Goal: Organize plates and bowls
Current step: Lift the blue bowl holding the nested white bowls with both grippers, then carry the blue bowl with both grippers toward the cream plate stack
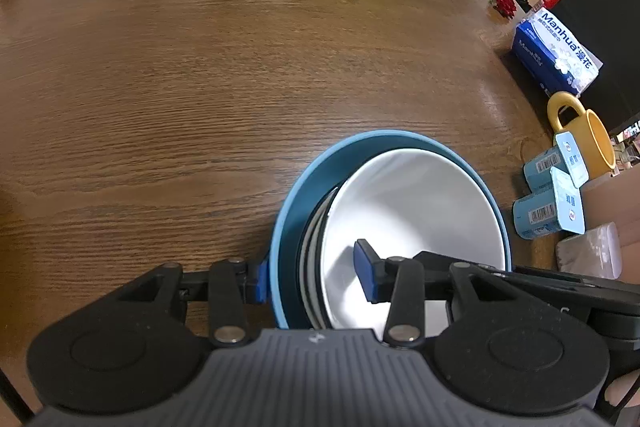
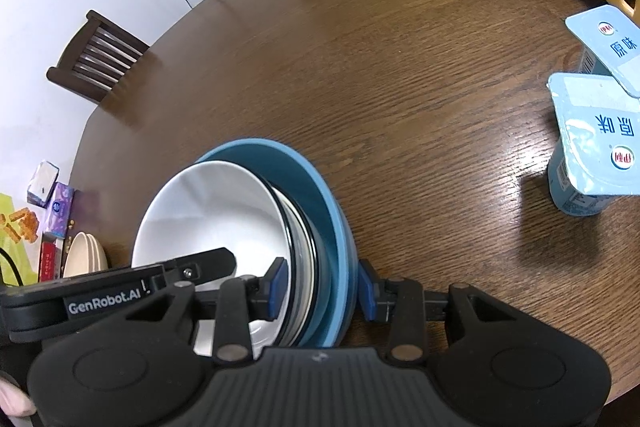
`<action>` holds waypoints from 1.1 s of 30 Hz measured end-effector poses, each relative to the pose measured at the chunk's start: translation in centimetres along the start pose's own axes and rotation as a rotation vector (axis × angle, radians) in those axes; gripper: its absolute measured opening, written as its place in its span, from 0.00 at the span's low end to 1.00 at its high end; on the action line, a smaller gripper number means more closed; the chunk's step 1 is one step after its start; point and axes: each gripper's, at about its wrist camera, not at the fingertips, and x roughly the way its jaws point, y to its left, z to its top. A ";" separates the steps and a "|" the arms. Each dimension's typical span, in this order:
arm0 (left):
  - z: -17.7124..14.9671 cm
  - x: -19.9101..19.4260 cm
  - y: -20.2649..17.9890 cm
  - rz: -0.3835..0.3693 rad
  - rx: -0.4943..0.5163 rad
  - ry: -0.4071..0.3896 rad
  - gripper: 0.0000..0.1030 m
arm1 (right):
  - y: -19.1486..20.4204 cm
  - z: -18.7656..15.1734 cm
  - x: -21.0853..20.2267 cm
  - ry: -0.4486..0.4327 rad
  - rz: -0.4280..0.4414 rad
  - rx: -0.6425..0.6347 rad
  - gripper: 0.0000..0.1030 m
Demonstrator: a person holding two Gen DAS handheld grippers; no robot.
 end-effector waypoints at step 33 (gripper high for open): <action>-0.9 -5.4 3.9 0.053 -0.125 -0.078 0.40 | 5.8 0.2 -1.7 -0.001 0.032 -0.093 0.35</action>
